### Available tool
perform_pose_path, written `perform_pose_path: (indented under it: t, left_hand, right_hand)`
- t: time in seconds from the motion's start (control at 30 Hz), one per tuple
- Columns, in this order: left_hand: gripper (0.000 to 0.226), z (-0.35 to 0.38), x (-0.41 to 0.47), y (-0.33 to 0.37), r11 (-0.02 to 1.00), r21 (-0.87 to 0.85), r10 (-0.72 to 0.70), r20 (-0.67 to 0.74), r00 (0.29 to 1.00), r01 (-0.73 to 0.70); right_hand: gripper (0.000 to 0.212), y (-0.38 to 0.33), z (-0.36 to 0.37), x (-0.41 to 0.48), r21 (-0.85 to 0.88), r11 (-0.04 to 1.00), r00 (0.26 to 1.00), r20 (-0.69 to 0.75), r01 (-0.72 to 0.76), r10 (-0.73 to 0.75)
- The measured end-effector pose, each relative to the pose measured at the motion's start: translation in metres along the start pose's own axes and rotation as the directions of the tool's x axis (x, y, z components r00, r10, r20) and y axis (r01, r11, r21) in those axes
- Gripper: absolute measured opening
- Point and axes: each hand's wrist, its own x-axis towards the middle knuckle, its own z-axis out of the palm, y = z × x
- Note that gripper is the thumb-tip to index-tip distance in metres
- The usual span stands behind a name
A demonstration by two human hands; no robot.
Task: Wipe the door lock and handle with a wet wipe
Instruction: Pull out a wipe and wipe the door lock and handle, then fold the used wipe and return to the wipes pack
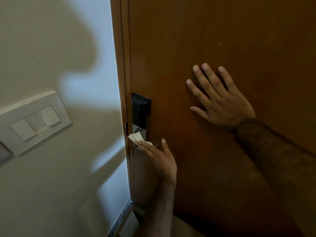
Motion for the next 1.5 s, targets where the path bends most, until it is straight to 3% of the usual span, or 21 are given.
perform_pose_path:
  t: [0.1,0.2,0.33,0.5,0.67,0.77,0.9,1.0,1.1,1.17,1.2,1.23,1.3,1.33,1.37,1.43,1.5]
  left_hand:
    - [0.089,-0.002,-0.026,-0.007,0.999,-0.046,0.014,0.046,0.999,-0.012]
    - [0.072,-0.01,-0.018,-0.008,0.971,-0.235,-0.045,-0.036,0.998,0.035]
    - [0.035,-0.019,0.003,0.0,0.825,-0.517,-0.345,-0.143,0.928,0.227]
    - [0.026,-0.03,0.015,-0.012,0.626,-0.708,-0.476,-0.015,0.879,0.327]
    - [0.028,-0.05,0.009,-0.051,0.716,-0.538,-0.559,-0.059,0.827,0.446]
    - [0.011,-0.07,0.002,-0.071,0.696,-0.469,-0.579,0.079,0.811,0.543]
    - [0.033,-0.095,-0.001,-0.087,0.676,-0.451,-0.548,0.22,0.807,0.582]
    - [0.036,-0.111,-0.001,-0.088,0.673,-0.448,-0.494,0.32,0.808,0.589]
    - [0.032,-0.128,-0.003,-0.085,0.699,-0.409,-0.449,0.388,0.805,0.587]
    - [0.043,-0.137,-0.007,-0.081,0.779,-0.292,-0.408,0.435,0.802,0.555]
    - [0.05,-0.14,-0.008,-0.077,0.826,-0.231,-0.369,0.467,0.804,0.514]
    - [0.056,-0.142,-0.008,-0.072,0.855,-0.195,-0.336,0.499,0.799,0.481]
    - [0.063,-0.144,-0.008,-0.059,0.869,-0.176,-0.289,0.577,0.764,0.462]
    - [0.062,-0.146,-0.008,-0.054,0.85,-0.202,-0.27,0.626,0.732,0.487]
    - [0.056,-0.148,-0.007,-0.05,0.81,-0.243,-0.251,0.679,0.69,0.534]
    - [0.039,-0.15,-0.01,-0.044,0.763,-0.281,-0.197,0.757,0.623,0.583]
    - [0.028,-0.153,-0.014,-0.039,0.796,-0.264,-0.163,0.772,0.615,0.544]
  right_hand:
    - [0.082,0.0,-0.002,0.0,-0.004,1.0,1.0,0.009,0.003,-0.002]
    - [0.083,-0.001,-0.003,0.0,-0.009,1.0,1.0,0.016,-0.002,0.002]
    - [0.083,0.0,-0.005,0.002,-0.021,1.0,1.0,0.024,-0.002,0.002]
    - [0.083,-0.001,-0.005,0.001,-0.035,0.999,1.0,0.022,-0.002,0.003]
    - [0.083,-0.002,-0.005,0.001,-0.045,0.999,0.999,0.047,-0.012,0.014]
    - [0.084,-0.001,-0.005,0.002,-0.047,0.999,0.998,0.068,0.001,0.002]
    - [0.085,-0.001,-0.006,-0.001,-0.013,1.0,0.996,0.088,-0.001,0.002]
    - [0.083,0.001,-0.009,0.0,0.008,1.0,0.994,0.104,-0.021,0.02]
    - [0.08,-0.024,-0.027,-0.01,0.218,0.968,0.988,0.122,-0.122,0.097]
    - [0.076,-0.069,-0.047,-0.027,0.446,0.849,0.944,0.287,-0.282,0.163]
    - [0.075,-0.094,-0.058,-0.034,0.563,0.697,0.87,0.458,-0.444,0.184]
    - [0.075,-0.117,-0.068,-0.039,0.598,0.481,0.737,0.655,-0.641,0.169]
    - [0.077,-0.16,-0.086,-0.051,0.434,-0.037,0.432,0.901,-0.9,0.047]
    - [0.076,-0.177,-0.092,-0.057,0.314,-0.267,0.335,0.942,-0.911,-0.035]
    - [0.069,-0.191,-0.096,-0.063,0.211,-0.44,0.286,0.952,-0.873,-0.111]
    - [0.041,-0.207,-0.103,-0.077,0.062,-0.62,0.233,0.952,-0.782,-0.198]
    - [0.023,-0.215,-0.109,-0.086,-0.024,-0.712,0.176,0.962,-0.702,-0.207]
